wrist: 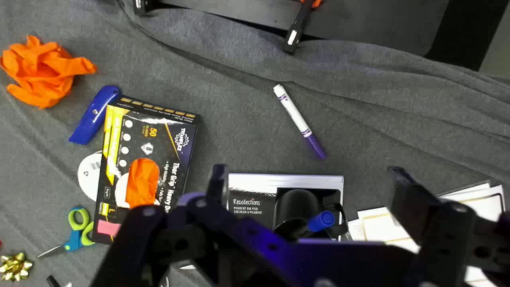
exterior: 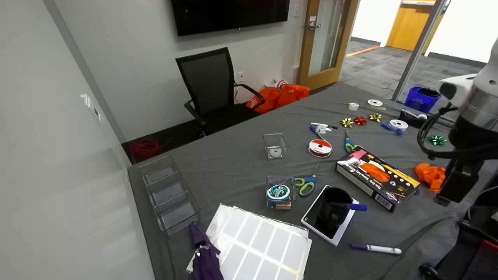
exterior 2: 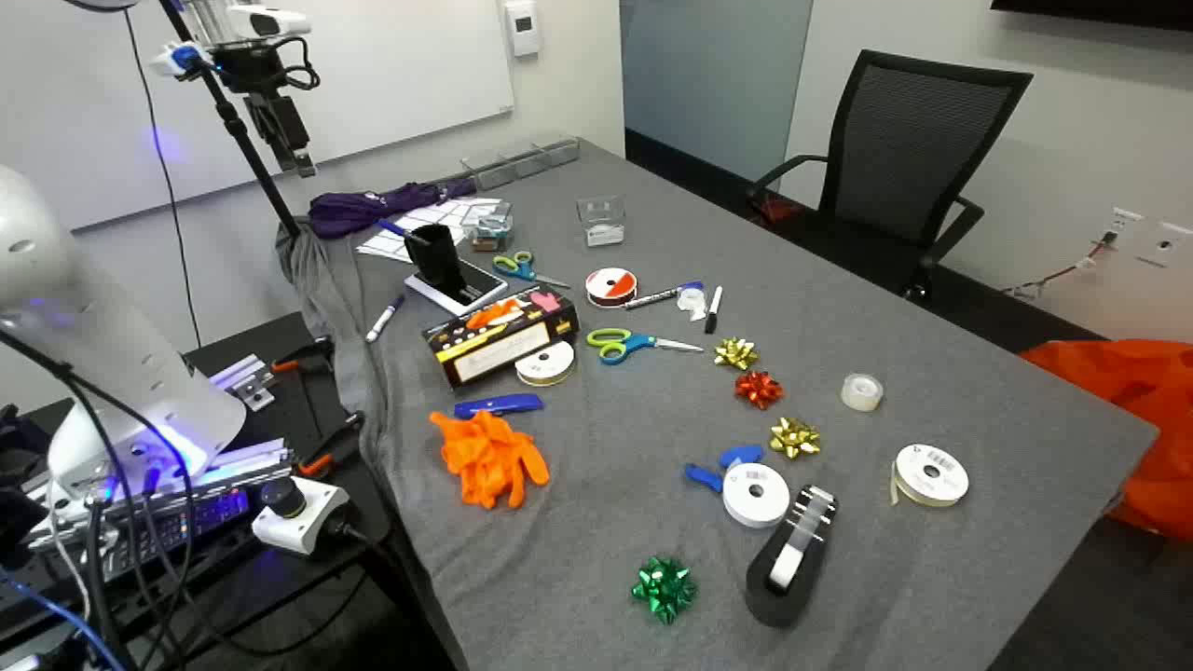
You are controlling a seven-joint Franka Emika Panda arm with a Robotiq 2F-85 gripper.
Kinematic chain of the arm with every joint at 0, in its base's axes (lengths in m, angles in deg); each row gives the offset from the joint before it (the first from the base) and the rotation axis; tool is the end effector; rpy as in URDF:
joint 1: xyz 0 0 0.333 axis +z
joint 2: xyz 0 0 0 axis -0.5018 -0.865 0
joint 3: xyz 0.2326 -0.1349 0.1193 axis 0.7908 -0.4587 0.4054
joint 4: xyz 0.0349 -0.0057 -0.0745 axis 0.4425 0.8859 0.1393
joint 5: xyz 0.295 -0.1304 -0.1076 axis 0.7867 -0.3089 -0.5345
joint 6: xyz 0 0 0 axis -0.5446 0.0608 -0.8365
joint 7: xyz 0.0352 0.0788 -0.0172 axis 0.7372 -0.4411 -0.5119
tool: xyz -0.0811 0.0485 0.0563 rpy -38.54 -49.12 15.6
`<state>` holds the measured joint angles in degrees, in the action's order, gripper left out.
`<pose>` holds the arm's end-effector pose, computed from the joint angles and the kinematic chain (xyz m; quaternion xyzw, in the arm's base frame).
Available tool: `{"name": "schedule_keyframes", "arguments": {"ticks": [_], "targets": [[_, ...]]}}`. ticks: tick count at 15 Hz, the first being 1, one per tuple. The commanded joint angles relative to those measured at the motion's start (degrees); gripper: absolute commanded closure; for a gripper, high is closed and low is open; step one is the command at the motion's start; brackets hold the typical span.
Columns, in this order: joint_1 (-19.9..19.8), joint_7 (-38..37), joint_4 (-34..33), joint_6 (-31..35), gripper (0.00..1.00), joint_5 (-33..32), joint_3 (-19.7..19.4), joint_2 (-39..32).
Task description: Remove the marker from the black cup
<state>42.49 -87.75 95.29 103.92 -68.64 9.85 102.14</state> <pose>0.2635 0.1623 0.4225 0.9908 0.1094 -0.0202 0.0770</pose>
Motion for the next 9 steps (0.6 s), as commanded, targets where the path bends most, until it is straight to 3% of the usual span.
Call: {"name": "schedule_keyframes", "arguments": {"ticks": [1, 9], "targets": [[0.68, -0.36, -0.07, -0.06, 0.0, -0.41, -0.63, -0.15], [-1.31, -11.82, -5.25, 0.59, 0.0, 1.84, 0.0, -8.75]]}}
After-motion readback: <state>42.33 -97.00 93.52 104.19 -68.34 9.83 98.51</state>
